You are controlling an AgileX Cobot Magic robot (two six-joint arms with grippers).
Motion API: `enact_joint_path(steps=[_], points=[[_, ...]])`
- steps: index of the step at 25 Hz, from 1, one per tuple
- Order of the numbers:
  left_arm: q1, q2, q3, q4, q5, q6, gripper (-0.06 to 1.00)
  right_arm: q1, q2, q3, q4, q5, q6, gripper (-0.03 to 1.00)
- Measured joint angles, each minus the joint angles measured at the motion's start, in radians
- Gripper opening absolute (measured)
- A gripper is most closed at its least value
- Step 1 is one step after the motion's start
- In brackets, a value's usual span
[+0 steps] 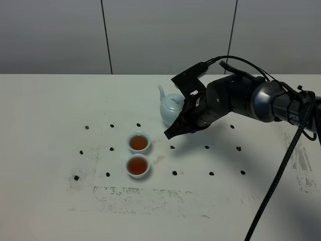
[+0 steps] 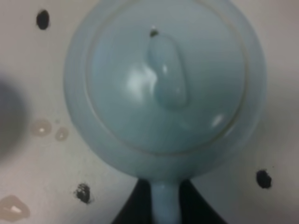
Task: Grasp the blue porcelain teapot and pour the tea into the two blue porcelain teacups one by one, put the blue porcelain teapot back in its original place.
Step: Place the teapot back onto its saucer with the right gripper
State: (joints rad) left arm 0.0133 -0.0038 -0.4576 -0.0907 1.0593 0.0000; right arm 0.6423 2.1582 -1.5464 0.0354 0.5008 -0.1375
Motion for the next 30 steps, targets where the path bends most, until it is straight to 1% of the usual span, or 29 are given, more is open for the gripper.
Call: enact_joint_path(steps=[4, 8, 13, 20, 30], points=[[0.0, 0.0, 0.0, 0.0, 0.0, 0.0, 0.29, 0.0, 0.001, -0.005, 0.0, -0.003, 0.0, 0.03], [0.0, 0.0, 0.0, 0.0, 0.0, 0.0, 0.29, 0.0, 0.006, -0.046, -0.001, 0.028, 0.0, 0.03], [0.0, 0.0, 0.0, 0.0, 0.0, 0.0, 0.29, 0.0, 0.017, -0.054, -0.003, 0.032, 0.0, 0.03], [0.0, 0.0, 0.0, 0.0, 0.0, 0.0, 0.29, 0.0, 0.071, -0.094, -0.001, 0.091, 0.0, 0.03], [0.0, 0.0, 0.0, 0.0, 0.0, 0.0, 0.29, 0.0, 0.075, -0.102, -0.002, 0.095, 0.0, 0.03]])
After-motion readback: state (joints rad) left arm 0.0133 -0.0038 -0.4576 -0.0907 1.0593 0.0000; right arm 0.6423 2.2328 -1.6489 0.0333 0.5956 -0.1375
